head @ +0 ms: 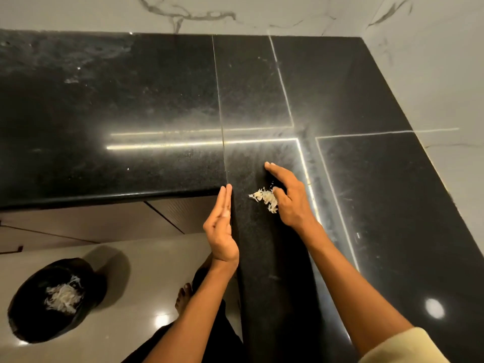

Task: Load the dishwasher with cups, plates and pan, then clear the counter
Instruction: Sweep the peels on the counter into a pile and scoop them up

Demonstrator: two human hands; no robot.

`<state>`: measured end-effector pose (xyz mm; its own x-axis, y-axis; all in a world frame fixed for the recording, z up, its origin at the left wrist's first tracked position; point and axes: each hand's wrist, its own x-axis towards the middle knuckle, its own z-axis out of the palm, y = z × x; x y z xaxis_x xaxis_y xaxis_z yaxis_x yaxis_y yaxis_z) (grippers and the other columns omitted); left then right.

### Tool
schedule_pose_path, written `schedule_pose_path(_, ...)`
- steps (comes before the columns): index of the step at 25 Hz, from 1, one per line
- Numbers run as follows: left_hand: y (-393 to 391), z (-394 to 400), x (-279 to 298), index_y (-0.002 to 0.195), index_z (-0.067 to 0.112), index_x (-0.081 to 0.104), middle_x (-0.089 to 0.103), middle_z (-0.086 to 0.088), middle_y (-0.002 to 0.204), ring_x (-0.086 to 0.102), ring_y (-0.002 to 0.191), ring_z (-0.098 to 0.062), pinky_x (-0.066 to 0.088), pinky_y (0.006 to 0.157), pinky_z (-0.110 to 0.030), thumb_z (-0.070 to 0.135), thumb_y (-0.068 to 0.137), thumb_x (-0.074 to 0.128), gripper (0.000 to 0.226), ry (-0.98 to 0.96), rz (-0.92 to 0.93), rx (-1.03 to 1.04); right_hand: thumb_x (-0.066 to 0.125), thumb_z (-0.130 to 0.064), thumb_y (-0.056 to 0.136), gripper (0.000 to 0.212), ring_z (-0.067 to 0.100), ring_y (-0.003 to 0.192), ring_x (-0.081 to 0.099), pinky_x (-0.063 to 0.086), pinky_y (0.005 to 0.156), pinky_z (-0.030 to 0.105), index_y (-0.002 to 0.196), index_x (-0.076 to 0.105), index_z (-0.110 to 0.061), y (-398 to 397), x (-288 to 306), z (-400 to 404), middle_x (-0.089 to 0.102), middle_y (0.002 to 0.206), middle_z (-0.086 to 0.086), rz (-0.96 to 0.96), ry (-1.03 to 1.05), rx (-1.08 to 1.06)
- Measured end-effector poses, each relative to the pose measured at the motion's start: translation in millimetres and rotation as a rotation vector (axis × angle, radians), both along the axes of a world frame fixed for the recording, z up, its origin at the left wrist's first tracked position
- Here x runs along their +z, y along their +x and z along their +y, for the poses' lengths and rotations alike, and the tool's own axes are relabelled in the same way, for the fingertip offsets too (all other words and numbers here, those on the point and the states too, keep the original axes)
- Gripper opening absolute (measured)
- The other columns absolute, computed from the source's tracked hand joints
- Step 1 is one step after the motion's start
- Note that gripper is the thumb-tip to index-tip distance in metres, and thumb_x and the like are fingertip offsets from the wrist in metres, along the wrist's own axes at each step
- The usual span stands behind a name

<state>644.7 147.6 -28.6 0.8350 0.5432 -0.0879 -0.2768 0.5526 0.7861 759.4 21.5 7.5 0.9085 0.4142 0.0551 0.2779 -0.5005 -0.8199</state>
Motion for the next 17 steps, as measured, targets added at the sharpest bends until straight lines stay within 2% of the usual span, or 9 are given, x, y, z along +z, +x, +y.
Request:
schedule_pose_path(2, -3.5, 1.5, -1.5, 0.143, -0.007, 0.041, 0.052, -0.023, 0.143, 0.045, 0.139, -0.030, 0.022, 0.121, -0.051, 0.010, 0.090, 0.033, 0.056, -0.158, -0.021, 0.019, 0.047, -0.002, 0.080, 0.063, 0.010, 0.140, 0.044, 0.037, 0.117, 0.041, 0.142, 0.056, -0.012, -18.2, -0.7, -5.9, 0.054, 0.147, -0.002, -0.029, -0.011, 0.045)
schedule_pose_path(5, -8.5, 5.4, 3.7, 0.141, -0.004, 0.044, 0.057, -0.021, 0.138, 0.050, 0.135, -0.028, 0.024, 0.121, -0.048, 0.015, 0.093, 0.026, 0.055, -0.427, -0.015, 0.032, 0.044, 0.002, 0.077, 0.070, 0.009, 0.141, 0.041, 0.033, 0.119, 0.033, 0.144, 0.053, -0.014, -53.2, 1.9, -11.8, 0.052, 0.149, -0.004, -0.018, -0.002, 0.101)
schedule_pose_path(8, -12.8, 7.6, 5.8, 0.138, -0.006, 0.046, 0.058, -0.022, 0.137, 0.053, 0.132, -0.031, 0.027, 0.120, -0.048, 0.016, 0.082, 0.031, 0.062, -0.613, -0.052, 0.071, 0.044, 0.003, 0.074, 0.071, 0.009, 0.138, 0.046, 0.036, 0.116, 0.033, 0.143, 0.055, -0.014, -78.6, 1.1, -15.4, 0.056, 0.145, -0.004, 0.018, 0.058, 0.145)
schedule_pose_path(10, -15.1, 7.8, 5.1, 0.137, -0.006, 0.047, 0.057, -0.023, 0.137, 0.053, 0.132, -0.033, 0.029, 0.119, -0.049, 0.018, 0.082, 0.033, 0.062, -0.683, -0.084, 0.103, 0.046, 0.005, 0.073, 0.067, 0.013, 0.132, 0.054, 0.042, 0.113, 0.040, 0.137, 0.059, -0.010, -68.3, 0.5, -19.4, 0.062, 0.137, -0.001, 0.035, 0.128, 0.129)
schedule_pose_path(13, -18.6, 6.4, 2.5, 0.139, -0.007, 0.046, 0.057, -0.024, 0.137, 0.052, 0.132, -0.035, 0.030, 0.118, -0.048, 0.019, 0.085, 0.032, 0.061, -0.734, -0.105, 0.154, 0.046, 0.003, 0.070, 0.069, 0.017, 0.131, 0.056, 0.043, 0.112, 0.048, 0.136, 0.061, -0.010, -27.8, 3.1, -12.8, 0.064, 0.135, 0.003, 0.037, 0.143, 0.082)
schedule_pose_path(17, -21.1, 5.2, -1.9, 0.139, -0.008, 0.045, 0.055, -0.026, 0.138, 0.051, 0.132, -0.037, 0.029, 0.119, -0.049, 0.017, 0.086, 0.034, 0.061, -0.794, -0.133, 0.197, 0.046, 0.001, 0.069, 0.071, 0.009, 0.133, 0.052, 0.041, 0.114, 0.041, 0.137, 0.060, -0.009, -24.7, 4.3, 2.4, 0.061, 0.139, 0.001, 0.029, 0.044, 0.189)
